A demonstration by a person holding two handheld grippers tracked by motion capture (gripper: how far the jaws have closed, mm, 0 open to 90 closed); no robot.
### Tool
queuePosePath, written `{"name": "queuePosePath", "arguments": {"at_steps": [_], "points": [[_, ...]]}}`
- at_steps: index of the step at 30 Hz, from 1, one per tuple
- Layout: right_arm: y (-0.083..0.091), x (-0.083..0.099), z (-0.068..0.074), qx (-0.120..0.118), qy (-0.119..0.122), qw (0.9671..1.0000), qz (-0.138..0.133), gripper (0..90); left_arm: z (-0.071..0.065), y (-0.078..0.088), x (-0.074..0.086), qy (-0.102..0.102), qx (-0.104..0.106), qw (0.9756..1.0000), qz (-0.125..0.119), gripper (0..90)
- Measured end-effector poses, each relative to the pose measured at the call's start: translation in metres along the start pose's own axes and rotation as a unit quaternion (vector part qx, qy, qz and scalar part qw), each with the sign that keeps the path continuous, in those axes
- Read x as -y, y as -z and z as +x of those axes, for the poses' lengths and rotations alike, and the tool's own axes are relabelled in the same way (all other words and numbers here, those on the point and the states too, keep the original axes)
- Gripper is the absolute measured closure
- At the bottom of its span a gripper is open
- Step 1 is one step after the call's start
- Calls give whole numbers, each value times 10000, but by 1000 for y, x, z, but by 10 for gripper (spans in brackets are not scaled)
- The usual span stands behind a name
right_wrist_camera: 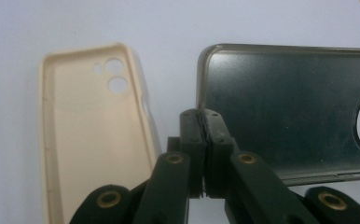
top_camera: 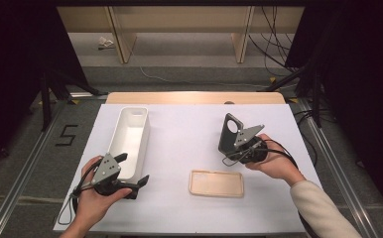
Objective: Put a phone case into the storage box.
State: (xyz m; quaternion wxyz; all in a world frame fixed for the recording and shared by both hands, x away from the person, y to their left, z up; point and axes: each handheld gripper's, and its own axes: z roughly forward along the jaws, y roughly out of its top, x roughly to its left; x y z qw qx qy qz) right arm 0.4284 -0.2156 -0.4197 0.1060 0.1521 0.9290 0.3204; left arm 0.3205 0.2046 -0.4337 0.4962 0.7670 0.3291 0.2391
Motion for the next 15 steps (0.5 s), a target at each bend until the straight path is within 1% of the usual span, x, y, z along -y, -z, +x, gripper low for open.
{"name": "queuePosePath", "arguments": {"at_steps": [5, 7, 8, 9, 15], "points": [[2, 4, 1, -71, -142, 9996, -221, 891, 0, 0, 0, -16, 3, 10000, 2, 0], [3, 5, 2, -76, -234, 9992, -321, 891, 0, 0, 0, -5, -3, 10000, -7, 0], [4, 5, 2, -124, -283, 9986, -422, 891, 0, 0, 0, -3, -5, 10000, -7, 0], [4, 5, 2, -124, -283, 9986, -422, 891, 0, 0, 0, -3, -7, 10000, -9, 0], [8, 6, 6, -193, -385, 9965, -716, 891, 0, -1, -1, 9, -17, 10000, -13, 1]]}}
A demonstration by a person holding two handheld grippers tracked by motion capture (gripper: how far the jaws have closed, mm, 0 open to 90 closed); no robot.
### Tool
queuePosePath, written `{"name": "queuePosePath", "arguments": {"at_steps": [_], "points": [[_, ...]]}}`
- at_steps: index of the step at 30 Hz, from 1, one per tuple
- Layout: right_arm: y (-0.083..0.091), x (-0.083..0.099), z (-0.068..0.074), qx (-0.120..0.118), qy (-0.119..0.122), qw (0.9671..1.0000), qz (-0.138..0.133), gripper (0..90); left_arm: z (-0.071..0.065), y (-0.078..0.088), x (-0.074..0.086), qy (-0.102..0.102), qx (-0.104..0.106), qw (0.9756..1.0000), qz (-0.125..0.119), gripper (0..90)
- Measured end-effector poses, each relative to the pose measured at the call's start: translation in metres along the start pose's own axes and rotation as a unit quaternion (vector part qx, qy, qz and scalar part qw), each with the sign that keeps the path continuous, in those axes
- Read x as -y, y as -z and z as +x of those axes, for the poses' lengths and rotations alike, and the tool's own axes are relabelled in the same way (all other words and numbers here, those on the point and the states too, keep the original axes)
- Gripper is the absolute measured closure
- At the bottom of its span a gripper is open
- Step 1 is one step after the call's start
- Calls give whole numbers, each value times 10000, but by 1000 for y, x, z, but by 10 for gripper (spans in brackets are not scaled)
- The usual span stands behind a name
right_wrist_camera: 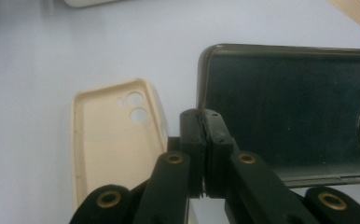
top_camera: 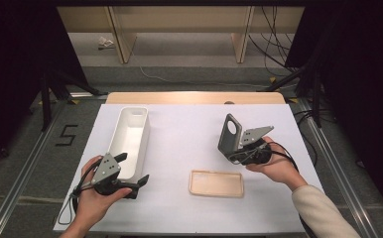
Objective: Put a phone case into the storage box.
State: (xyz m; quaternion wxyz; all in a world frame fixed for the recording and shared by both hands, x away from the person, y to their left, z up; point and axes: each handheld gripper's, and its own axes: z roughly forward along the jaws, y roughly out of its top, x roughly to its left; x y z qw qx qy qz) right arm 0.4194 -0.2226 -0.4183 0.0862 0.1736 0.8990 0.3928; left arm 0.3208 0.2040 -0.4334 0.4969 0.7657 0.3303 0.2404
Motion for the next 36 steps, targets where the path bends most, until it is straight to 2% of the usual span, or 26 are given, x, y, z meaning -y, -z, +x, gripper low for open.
{"name": "queuePosePath", "arguments": {"at_steps": [13, 21, 36], "points": [[0, -1, 14, -187, 30, 9996, -224, 891, 0, -1, 0, 1, 0, 10000, 1, 4], [-3, -4, 20, -290, 129, 9992, -222, 891, 0, -1, 0, 19, -11, 10000, 4, 4], [-3, -8, 25, -349, 169, 9989, -279, 891, 0, -1, 0, 32, -19, 10000, -3, 5]]}}
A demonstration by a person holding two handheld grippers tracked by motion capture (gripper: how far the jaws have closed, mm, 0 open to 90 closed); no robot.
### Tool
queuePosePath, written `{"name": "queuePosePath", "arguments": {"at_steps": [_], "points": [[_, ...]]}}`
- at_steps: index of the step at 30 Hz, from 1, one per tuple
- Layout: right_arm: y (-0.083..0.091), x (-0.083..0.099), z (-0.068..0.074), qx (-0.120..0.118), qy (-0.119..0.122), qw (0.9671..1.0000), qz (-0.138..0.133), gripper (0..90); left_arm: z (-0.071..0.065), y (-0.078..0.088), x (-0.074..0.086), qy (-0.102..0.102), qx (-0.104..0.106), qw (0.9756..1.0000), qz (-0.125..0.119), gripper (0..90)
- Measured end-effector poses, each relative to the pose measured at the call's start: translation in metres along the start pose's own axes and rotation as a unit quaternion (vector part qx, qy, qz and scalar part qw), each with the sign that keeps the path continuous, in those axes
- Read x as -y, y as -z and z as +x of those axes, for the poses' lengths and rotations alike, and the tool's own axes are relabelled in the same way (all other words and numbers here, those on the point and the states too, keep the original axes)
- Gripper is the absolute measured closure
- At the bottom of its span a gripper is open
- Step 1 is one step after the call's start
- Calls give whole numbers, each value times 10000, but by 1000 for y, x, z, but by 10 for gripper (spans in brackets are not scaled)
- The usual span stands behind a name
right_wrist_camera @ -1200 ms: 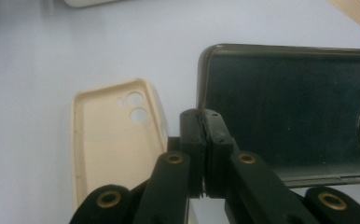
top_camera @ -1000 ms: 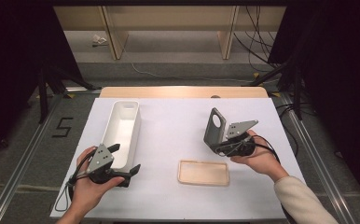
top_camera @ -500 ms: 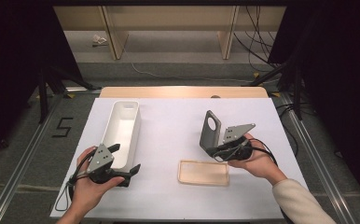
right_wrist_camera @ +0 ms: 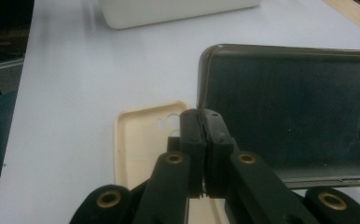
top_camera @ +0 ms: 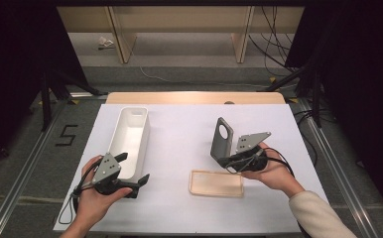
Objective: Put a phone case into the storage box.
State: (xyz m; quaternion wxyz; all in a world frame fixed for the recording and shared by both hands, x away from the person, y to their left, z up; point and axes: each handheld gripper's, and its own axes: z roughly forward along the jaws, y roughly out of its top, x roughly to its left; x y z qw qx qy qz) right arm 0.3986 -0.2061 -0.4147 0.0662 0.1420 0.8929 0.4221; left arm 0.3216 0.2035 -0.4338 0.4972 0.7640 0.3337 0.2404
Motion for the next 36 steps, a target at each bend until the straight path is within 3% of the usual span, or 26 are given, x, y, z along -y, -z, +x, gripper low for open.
{"name": "queuePosePath", "arguments": {"at_steps": [10, 16, 19, 24, 31, 36], "points": [[-3, -2, 9, -71, 116, 9999, 28, 891, 0, 2, -5, 67, 2, 10000, -72, 9], [-5, -5, 19, -119, 281, 9995, 82, 891, 2, -4, -28, 113, 26, 9999, -102, 28], [-7, -6, 24, -175, 319, 9993, 83, 892, 3, -12, -41, 134, 101, 9999, -34, 31], [-11, -8, 31, -264, 417, 9987, 132, 891, 1, -33, -63, 375, 285, 9987, 199, 76], [-12, -10, 35, -306, 470, 9984, 109, 892, -5, -61, -91, 353, 559, 9966, 482, 84], [-13, -11, 38, -335, 511, 9981, 113, 892, -10, -79, -107, 329, 636, 9954, 637, 92]]}}
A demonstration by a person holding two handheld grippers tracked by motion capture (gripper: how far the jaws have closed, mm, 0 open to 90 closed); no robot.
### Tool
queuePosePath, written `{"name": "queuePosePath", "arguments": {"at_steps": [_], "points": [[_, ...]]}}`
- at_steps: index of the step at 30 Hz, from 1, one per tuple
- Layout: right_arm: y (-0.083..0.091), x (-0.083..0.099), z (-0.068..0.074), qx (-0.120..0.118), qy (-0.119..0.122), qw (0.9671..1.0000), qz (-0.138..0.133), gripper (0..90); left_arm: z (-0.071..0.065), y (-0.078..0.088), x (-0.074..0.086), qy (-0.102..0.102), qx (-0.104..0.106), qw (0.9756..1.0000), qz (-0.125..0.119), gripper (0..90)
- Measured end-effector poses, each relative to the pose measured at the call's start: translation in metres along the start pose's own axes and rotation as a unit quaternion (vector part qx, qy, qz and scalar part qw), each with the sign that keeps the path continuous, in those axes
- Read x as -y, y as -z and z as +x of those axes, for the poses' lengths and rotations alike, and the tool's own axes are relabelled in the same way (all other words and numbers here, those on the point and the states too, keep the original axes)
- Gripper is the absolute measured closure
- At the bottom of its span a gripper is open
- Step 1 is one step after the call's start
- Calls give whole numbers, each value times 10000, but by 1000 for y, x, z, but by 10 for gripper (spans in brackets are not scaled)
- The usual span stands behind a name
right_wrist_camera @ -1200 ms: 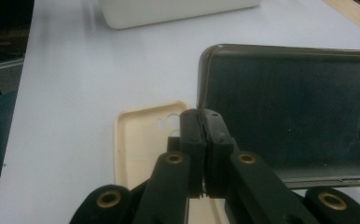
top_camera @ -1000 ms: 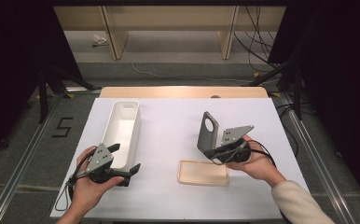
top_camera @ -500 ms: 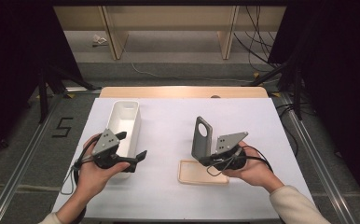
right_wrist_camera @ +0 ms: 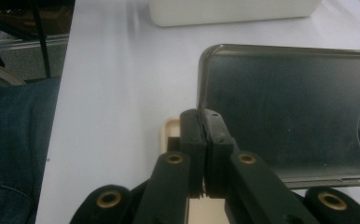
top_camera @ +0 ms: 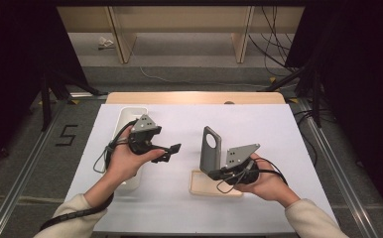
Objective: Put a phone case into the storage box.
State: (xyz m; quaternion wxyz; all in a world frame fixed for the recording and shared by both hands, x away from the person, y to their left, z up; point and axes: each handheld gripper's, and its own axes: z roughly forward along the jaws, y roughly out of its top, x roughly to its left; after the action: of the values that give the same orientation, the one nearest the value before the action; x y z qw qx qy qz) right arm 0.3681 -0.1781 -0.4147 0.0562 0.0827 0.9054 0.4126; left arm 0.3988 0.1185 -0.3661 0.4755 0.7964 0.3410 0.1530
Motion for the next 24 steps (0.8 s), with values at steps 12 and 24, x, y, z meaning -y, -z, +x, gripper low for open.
{"name": "queuePosePath", "arguments": {"at_steps": [12, 24], "points": [[-4, -6, 6, -82, 107, 9999, -33, 892, -1, -44, -23, 366, 154, 9979, 520, 151], [-8, -10, 10, -143, 191, 9997, -62, 892, -7, -85, -40, 740, 208, 9909, 1106, 242]]}}
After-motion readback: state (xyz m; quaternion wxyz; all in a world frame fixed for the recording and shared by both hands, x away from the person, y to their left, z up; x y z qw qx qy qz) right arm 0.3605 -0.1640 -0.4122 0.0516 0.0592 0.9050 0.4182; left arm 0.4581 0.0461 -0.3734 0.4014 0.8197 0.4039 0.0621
